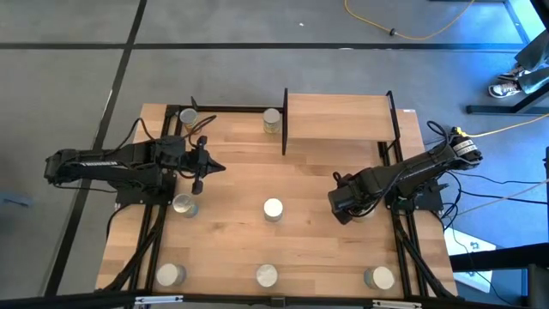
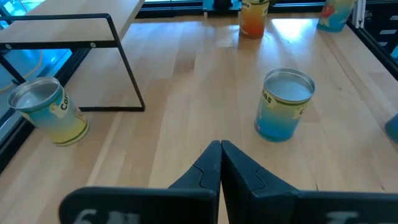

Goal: Pick and place cans onto a shelf
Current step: Put the canned green beans on the shelf

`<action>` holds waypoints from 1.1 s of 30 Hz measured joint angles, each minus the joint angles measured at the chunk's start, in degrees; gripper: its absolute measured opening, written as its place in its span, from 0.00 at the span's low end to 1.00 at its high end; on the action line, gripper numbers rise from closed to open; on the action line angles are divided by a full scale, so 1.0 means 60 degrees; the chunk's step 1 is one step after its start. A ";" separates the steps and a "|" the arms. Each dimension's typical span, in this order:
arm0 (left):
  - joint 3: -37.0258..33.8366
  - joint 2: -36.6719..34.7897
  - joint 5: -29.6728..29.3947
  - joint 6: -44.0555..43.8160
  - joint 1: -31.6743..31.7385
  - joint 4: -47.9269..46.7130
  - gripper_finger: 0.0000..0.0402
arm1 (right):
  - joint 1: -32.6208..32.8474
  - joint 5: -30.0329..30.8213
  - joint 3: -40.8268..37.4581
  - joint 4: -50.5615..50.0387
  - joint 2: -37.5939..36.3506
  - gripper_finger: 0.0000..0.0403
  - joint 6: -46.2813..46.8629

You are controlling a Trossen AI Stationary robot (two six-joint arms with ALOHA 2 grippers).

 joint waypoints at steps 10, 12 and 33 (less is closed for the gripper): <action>0.0000 0.0000 0.0004 -0.0037 0.0000 -0.0004 0.00 | 0.0051 0.0215 -0.0004 -0.0030 0.0000 0.22 0.0192; 0.0000 0.0000 0.0006 -0.0040 0.0000 -0.0004 0.00 | 0.0055 0.0219 -0.0004 -0.0030 0.0000 0.22 0.0231; 0.0000 0.0000 0.0005 -0.0035 0.0000 -0.0011 0.00 | 0.0058 0.0149 -0.0137 -0.0003 0.0000 0.22 0.0662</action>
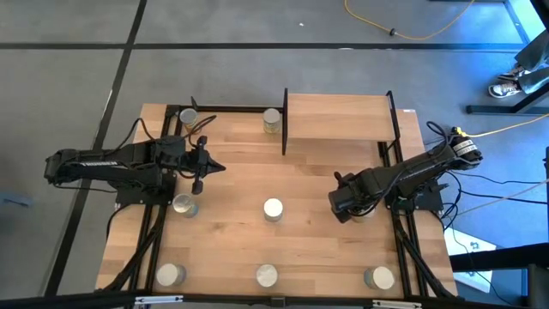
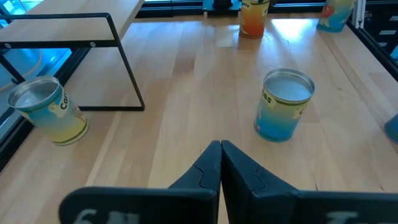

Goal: Pick and place cans onto a shelf
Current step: Put the canned green beans on the shelf

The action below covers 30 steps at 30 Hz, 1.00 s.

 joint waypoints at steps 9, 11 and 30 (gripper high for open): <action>0.0000 0.0000 -0.0002 0.0002 0.0002 0.0000 0.00 | -0.0004 -0.0202 -0.0381 0.0110 -0.0026 0.22 -0.0005; 0.0000 0.0000 -0.0002 0.0002 0.0000 0.0000 0.00 | -0.0004 -0.0197 -0.0387 0.0113 -0.0025 0.22 -0.0023; 0.0000 0.0000 -0.0001 0.0006 0.0000 0.0004 0.00 | 0.0004 -0.0564 -0.0413 0.0128 -0.0007 0.01 -0.0585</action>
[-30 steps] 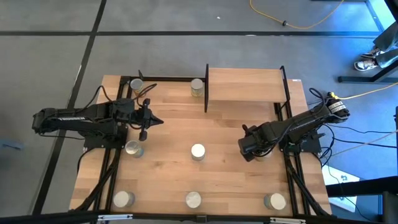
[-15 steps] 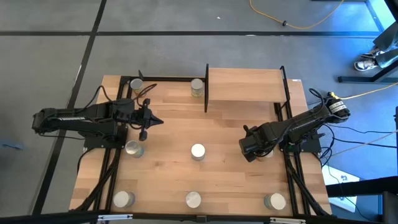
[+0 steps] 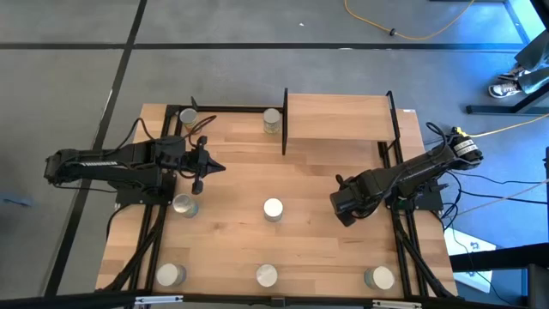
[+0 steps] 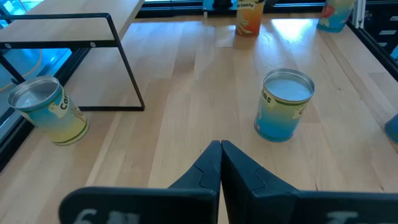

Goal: Pick and place cans onto a shelf
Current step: Put the canned green beans on the shelf

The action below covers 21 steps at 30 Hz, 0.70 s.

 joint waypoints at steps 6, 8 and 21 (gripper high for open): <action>0.0000 0.0000 0.0003 0.0007 0.0000 0.0002 0.00 | -0.0006 0.0249 0.0172 -0.0176 0.0046 0.00 -0.0656; 0.0000 0.0000 -0.0001 0.0010 0.0000 0.0004 0.00 | -0.0029 0.0479 0.0363 -0.0317 0.0058 0.00 -0.0734; 0.0000 0.0025 -0.0926 -0.0055 0.0000 0.0098 0.00 | -0.0533 0.1909 0.2342 -0.3052 0.0011 0.00 -0.1311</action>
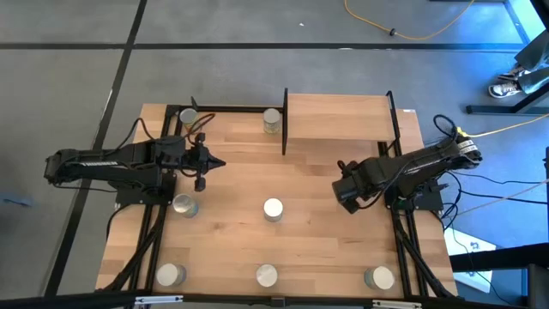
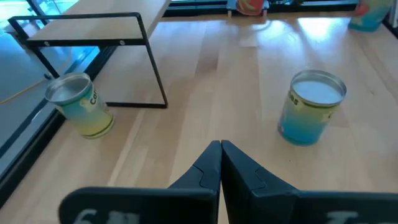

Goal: Pick and place cans onto a shelf
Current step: Put the canned green beans on the shelf

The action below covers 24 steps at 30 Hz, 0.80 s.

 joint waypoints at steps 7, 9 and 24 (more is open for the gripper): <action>0.0008 0.0000 -0.0524 -0.0222 0.0000 0.0360 0.00 | -0.0440 0.1071 0.1319 0.0086 -0.0087 0.00 -0.0839; 0.0118 0.0004 -0.0533 -0.0200 0.0000 0.0278 0.00 | -0.0587 0.1290 0.1682 0.0083 -0.0091 0.00 -0.1136; 0.1385 0.1249 -0.0532 -0.0182 0.0000 -0.0294 0.00 | -0.2821 0.1446 0.3921 0.0071 -0.0182 0.00 -0.4434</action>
